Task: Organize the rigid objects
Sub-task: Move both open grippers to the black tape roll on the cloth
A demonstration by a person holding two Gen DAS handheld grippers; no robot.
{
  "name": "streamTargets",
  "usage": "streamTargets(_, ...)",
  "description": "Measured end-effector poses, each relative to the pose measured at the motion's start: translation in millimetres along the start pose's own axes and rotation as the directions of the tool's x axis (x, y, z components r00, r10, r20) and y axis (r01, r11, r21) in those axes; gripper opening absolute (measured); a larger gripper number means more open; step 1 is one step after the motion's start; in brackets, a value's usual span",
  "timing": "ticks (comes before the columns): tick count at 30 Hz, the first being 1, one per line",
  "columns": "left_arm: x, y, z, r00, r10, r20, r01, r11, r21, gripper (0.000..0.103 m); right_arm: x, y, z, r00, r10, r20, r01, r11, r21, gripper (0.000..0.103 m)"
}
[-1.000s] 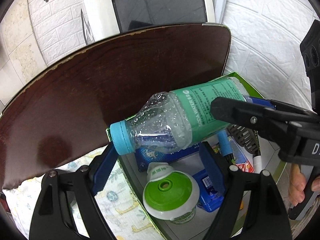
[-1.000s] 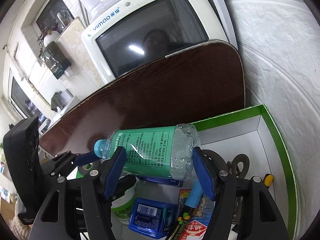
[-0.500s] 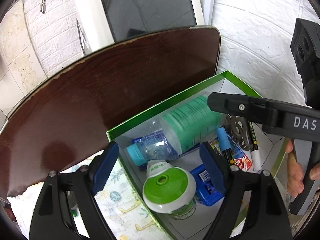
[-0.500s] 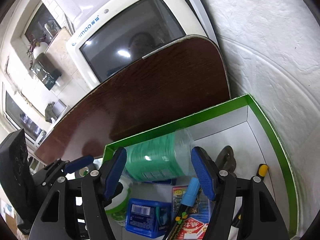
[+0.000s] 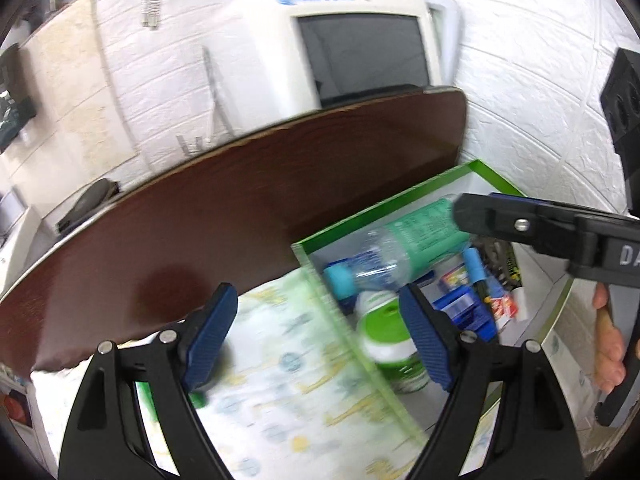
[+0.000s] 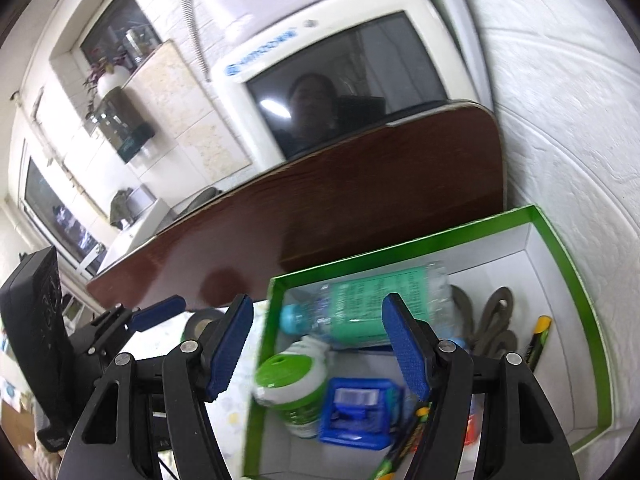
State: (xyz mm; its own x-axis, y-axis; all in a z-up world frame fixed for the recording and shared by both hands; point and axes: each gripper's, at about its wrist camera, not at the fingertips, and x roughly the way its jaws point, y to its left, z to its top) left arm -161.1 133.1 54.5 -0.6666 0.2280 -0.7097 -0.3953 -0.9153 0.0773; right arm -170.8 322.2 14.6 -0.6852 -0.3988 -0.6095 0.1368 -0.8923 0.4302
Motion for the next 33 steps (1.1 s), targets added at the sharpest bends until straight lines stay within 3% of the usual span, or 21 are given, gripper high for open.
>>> streamTargets(8,-22,62,-25,0.997,0.069,0.014,-0.066,0.986,-0.155,0.083,8,55,-10,0.999,0.043,-0.030,-0.045,0.995,-0.085,0.068)
streamTargets(17,-35,120,-67,0.994,0.107,-0.029,-0.111,0.960,-0.259,0.083,45,113,-37,0.989,0.071,-0.132,-0.087,0.989,-0.121,0.068)
streamTargets(20,-35,135,-79,0.995,0.097,-0.040,-0.104,0.954,-0.282,0.081,69,120,-51,0.980,0.024,-0.198,-0.029,0.999,-0.023,0.068)
streamTargets(21,-34,137,-81,0.995,0.092,-0.044,-0.101,0.952,-0.289,0.081,77,122,-55,0.975,0.028,-0.220,-0.027,1.000,0.009,0.063)
streamTargets(23,-29,143,-84,0.996,0.073,-0.049,-0.084,0.952,-0.295,0.076,94,125,-63,0.965,0.048,-0.258,-0.035,0.998,0.054,0.034)
streamTargets(25,-23,147,-86,0.997,0.056,-0.061,-0.071,0.956,-0.286,0.063,110,126,-70,0.955,0.060,-0.290,-0.026,0.993,0.117,0.029)
streamTargets(28,-14,152,-85,0.997,0.030,-0.075,-0.050,0.959,-0.277,0.052,126,125,-75,0.953,0.067,-0.296,-0.005,0.979,0.204,0.026)
streamTargets(33,6,156,-79,0.997,0.000,-0.075,-0.021,0.960,-0.279,0.049,142,124,-79,0.963,0.042,-0.265,0.042,0.951,0.307,0.027)
